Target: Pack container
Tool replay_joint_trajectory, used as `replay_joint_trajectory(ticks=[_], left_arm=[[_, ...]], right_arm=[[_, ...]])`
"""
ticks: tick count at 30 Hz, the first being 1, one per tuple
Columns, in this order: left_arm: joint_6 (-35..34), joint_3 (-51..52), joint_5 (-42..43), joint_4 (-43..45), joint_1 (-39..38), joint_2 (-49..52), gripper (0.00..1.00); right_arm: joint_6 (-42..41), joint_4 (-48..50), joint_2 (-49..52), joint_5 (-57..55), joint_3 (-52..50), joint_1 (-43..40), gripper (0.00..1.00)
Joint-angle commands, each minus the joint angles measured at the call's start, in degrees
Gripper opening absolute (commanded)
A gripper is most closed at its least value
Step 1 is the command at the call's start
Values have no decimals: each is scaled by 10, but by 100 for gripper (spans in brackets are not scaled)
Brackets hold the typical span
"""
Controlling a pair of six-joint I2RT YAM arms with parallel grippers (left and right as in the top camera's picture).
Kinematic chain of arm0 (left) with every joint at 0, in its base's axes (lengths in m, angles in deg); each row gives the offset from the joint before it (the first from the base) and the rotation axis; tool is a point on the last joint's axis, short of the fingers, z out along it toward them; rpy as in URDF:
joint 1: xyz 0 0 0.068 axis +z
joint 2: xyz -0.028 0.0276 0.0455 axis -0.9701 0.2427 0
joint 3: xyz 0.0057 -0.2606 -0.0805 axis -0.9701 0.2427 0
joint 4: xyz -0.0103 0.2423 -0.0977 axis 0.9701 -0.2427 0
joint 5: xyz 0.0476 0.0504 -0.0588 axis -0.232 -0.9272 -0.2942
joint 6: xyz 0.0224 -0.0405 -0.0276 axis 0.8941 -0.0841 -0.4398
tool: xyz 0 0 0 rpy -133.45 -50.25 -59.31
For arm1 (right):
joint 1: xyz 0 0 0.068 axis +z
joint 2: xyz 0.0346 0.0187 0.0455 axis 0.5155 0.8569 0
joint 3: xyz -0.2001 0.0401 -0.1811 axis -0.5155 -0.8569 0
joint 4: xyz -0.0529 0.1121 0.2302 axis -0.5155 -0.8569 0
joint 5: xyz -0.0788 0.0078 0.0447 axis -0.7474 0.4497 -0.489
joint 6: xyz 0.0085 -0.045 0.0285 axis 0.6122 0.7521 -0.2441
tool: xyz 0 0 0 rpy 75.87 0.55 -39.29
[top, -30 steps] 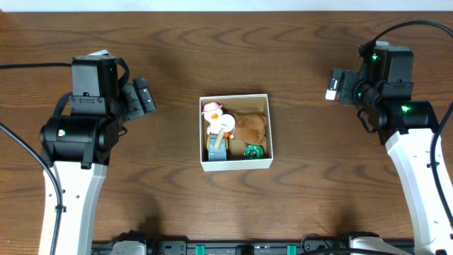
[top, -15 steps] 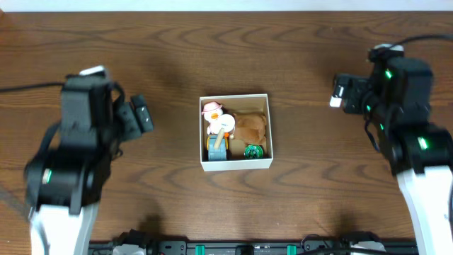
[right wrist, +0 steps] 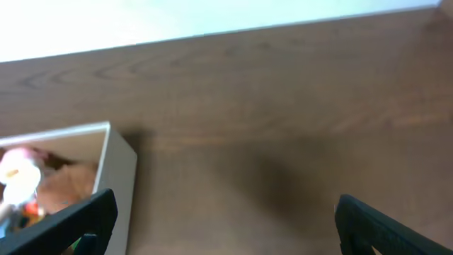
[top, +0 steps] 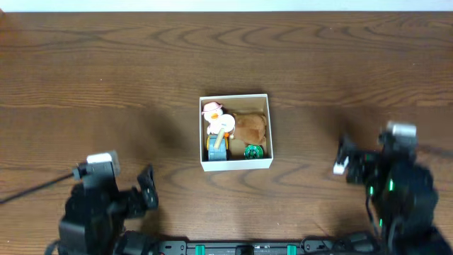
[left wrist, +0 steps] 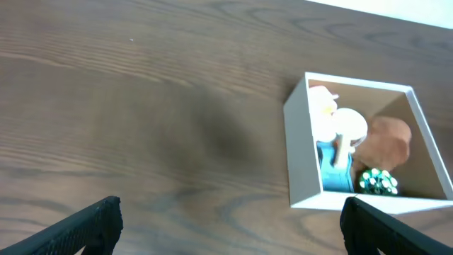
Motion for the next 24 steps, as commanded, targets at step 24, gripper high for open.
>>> replay_joint_trajectory(ticks=[24], left_arm=[[-2,29,-17,7,-8,-68,98]], right_arm=[[-99,-93,-146,-86,-91,8,99]])
